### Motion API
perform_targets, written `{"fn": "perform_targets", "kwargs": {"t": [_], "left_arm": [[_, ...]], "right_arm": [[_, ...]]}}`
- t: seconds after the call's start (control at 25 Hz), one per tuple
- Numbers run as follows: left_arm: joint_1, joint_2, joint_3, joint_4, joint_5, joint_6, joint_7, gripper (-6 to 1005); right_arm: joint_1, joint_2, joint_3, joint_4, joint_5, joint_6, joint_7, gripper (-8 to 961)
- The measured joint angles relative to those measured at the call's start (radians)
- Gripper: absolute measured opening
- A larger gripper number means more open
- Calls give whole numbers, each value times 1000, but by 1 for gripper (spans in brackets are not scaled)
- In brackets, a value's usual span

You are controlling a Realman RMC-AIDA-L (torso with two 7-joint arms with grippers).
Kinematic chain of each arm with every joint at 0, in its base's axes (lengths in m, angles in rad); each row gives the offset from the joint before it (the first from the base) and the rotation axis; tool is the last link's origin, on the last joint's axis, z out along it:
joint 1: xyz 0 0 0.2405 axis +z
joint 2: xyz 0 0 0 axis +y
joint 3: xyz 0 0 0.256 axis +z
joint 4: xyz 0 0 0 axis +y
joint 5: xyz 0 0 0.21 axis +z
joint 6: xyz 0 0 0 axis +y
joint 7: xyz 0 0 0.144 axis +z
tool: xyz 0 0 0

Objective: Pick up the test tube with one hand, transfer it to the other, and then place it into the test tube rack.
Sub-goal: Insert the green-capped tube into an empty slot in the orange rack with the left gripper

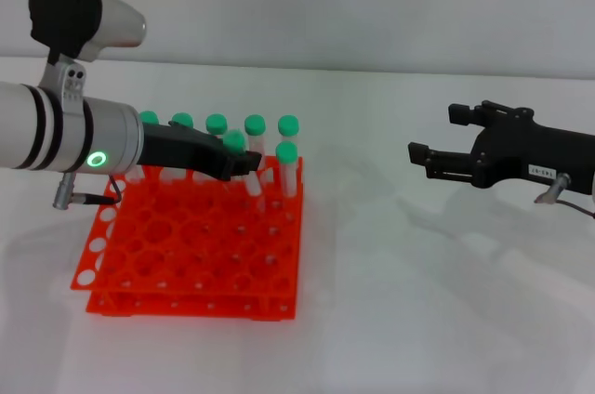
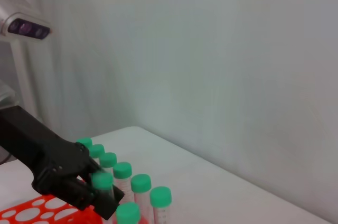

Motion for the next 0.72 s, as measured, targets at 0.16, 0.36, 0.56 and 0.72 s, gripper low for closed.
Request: {"fn": "perform_targets", "kwargs": {"t": [0.16,0.36,0.56,0.72], "left_arm": [[2,-1,0,3,-3,1,0,376],[1,-2,0,0,-4,1,-3,383],[2,-2,0,-1,-11,4,7,485],[1,-1,19,-1,-26,5,20,534]], "right_arm": [[-4,0,0,0,-1,4,0,867],[-6,-1,0,0,0,7,0,867],[-7,-2,0,0,2,9,0,867],[-7,-2,0,0,2,10,0,867]]}}
